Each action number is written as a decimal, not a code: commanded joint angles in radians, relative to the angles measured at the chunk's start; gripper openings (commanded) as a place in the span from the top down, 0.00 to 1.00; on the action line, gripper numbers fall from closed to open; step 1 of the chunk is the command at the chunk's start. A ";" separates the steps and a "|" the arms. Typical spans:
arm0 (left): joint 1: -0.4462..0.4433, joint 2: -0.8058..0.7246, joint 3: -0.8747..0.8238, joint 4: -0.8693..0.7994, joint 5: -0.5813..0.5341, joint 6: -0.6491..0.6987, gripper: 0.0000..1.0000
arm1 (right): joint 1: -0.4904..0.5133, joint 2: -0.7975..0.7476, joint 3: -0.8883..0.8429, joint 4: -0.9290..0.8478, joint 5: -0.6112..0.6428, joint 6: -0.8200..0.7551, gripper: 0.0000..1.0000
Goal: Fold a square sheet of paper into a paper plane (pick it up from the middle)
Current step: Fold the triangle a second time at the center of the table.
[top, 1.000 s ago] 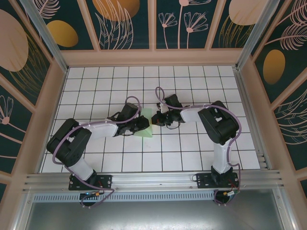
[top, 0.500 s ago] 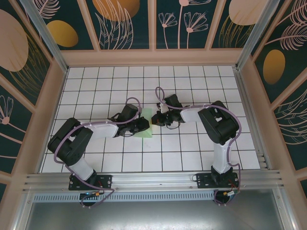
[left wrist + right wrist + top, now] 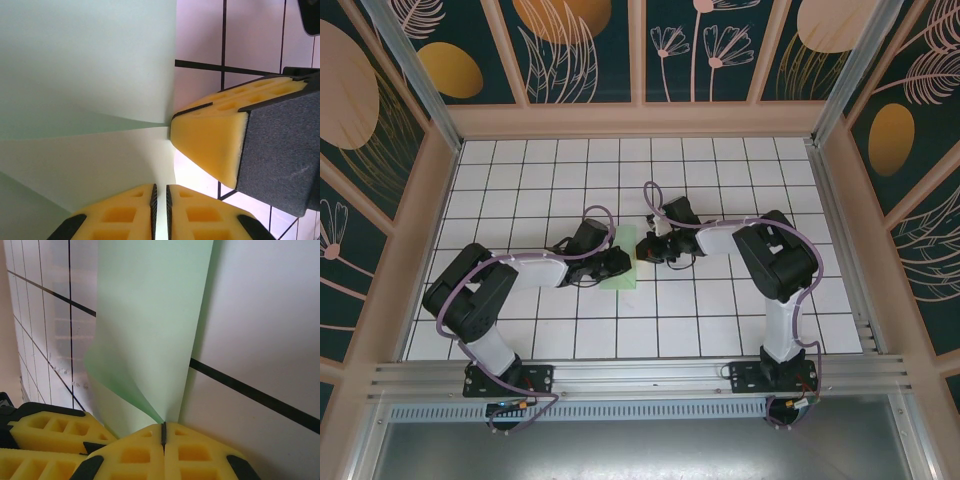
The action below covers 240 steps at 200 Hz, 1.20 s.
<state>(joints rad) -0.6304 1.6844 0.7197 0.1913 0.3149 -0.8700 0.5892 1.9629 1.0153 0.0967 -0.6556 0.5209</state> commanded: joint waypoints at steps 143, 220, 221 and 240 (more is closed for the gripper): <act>0.005 0.024 -0.018 0.026 0.019 -0.011 0.82 | 0.005 0.039 0.045 -0.024 -0.012 -0.037 0.95; 0.005 0.023 -0.021 0.023 0.023 -0.014 0.82 | 0.005 0.049 0.051 -0.035 -0.012 -0.044 0.95; 0.006 0.023 -0.022 0.023 0.024 -0.014 0.82 | 0.006 0.050 0.052 -0.035 -0.012 -0.044 0.95; 0.005 0.023 -0.022 0.025 0.024 -0.015 0.82 | 0.005 0.050 0.055 -0.037 -0.010 -0.045 0.95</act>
<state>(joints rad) -0.6300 1.6974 0.7120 0.2066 0.3183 -0.8703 0.5907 1.9850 1.0409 0.0772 -0.6563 0.5018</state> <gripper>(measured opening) 0.177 0.065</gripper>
